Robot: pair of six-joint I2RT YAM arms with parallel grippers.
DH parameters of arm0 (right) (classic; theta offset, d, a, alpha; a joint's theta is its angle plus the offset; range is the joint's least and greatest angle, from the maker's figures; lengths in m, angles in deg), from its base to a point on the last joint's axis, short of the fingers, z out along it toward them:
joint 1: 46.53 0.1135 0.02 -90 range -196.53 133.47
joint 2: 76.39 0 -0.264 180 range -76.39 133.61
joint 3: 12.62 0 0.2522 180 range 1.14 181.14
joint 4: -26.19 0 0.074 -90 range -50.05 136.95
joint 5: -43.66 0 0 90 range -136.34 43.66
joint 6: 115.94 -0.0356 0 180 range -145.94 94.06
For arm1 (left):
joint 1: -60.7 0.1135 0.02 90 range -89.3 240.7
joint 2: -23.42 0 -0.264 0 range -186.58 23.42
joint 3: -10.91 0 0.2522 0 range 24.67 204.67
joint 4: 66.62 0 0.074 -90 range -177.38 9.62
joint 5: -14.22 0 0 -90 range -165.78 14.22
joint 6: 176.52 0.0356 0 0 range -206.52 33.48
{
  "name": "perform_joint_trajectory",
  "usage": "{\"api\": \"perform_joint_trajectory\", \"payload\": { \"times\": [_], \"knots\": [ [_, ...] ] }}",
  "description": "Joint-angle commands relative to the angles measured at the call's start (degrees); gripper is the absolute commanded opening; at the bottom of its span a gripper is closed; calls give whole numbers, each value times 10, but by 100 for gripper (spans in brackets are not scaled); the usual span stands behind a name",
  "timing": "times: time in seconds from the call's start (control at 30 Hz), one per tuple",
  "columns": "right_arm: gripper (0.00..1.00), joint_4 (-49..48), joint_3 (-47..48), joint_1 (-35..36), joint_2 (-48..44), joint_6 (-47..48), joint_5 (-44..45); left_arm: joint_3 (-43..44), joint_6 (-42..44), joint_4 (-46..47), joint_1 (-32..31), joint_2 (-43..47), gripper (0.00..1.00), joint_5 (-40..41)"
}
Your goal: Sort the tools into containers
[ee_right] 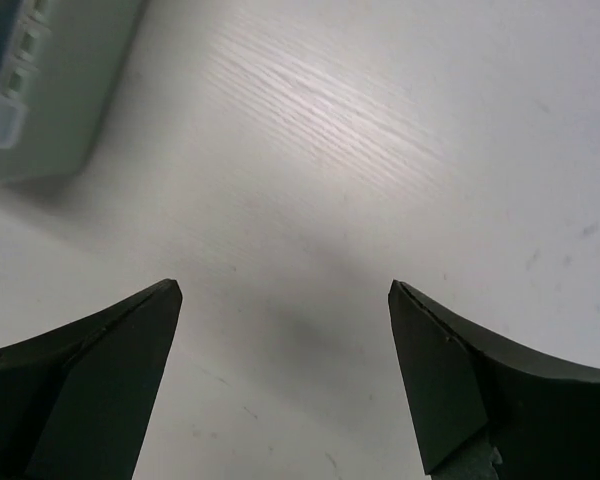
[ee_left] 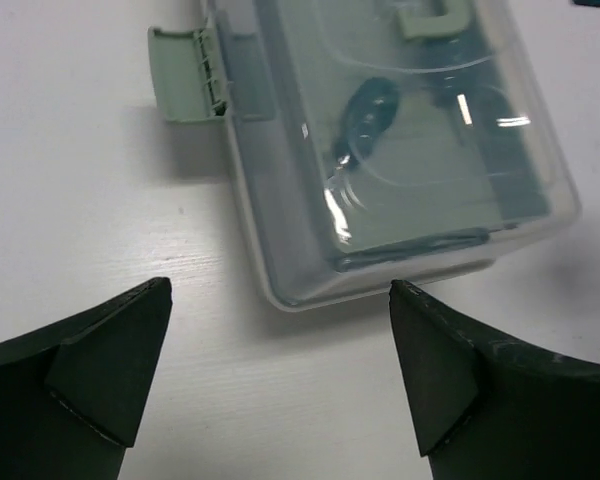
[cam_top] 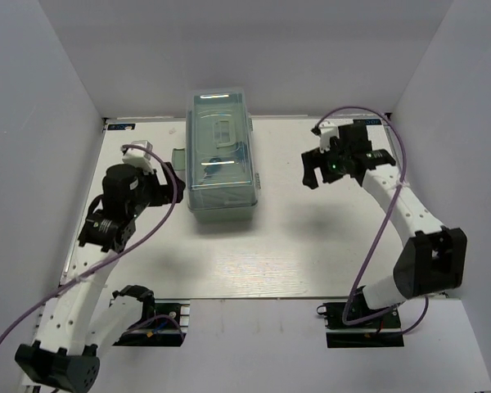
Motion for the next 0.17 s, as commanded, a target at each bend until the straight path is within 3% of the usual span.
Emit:
{"api": "perform_joint_trajectory", "payload": {
  "times": [0.0,0.13],
  "knots": [
    [90,9,-54,2,-70,-21,100,15,46,8,-1,46,100,-60],
    [90,54,-74,9,-108,-44,104,-3,25,30,-1,63,100,-79]
  ]
}}
